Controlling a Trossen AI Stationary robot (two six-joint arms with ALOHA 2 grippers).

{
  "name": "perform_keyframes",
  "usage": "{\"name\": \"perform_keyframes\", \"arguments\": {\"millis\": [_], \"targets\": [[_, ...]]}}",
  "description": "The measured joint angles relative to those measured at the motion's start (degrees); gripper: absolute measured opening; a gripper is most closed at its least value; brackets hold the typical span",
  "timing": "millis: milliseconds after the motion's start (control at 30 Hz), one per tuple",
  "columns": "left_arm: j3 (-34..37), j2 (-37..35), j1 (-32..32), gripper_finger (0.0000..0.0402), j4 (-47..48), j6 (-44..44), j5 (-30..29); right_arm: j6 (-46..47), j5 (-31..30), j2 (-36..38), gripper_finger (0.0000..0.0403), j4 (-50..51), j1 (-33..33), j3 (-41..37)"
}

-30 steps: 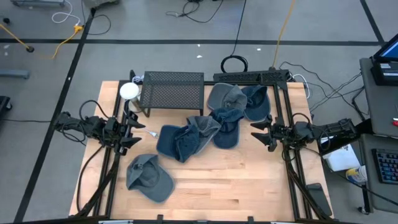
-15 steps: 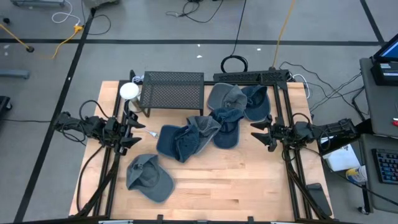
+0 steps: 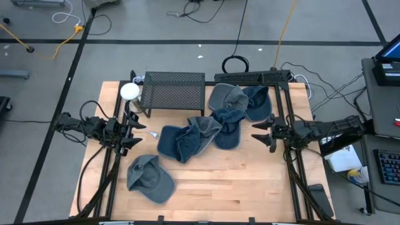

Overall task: Pick & Place hat
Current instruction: Put the top right blue cap on the shelf

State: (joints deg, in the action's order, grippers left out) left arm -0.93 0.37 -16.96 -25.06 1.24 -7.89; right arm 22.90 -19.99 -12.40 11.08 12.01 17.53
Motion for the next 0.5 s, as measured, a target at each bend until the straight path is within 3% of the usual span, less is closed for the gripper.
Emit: {"name": "perform_keyframes", "arguments": {"millis": [233, 500], "targets": [[-0.01, 0.01, 0.01, 0.0251, 0.00, -0.01, -0.01, 5.57, -3.93, -16.20, 0.0251, 19.58, -0.01, 17.65], [-0.02, 0.01, 0.00, 0.0251, -0.02, -0.01, -0.03, 21.71, -1.00, -34.96, 0.0251, 39.08, -0.05, 37.60]]}}
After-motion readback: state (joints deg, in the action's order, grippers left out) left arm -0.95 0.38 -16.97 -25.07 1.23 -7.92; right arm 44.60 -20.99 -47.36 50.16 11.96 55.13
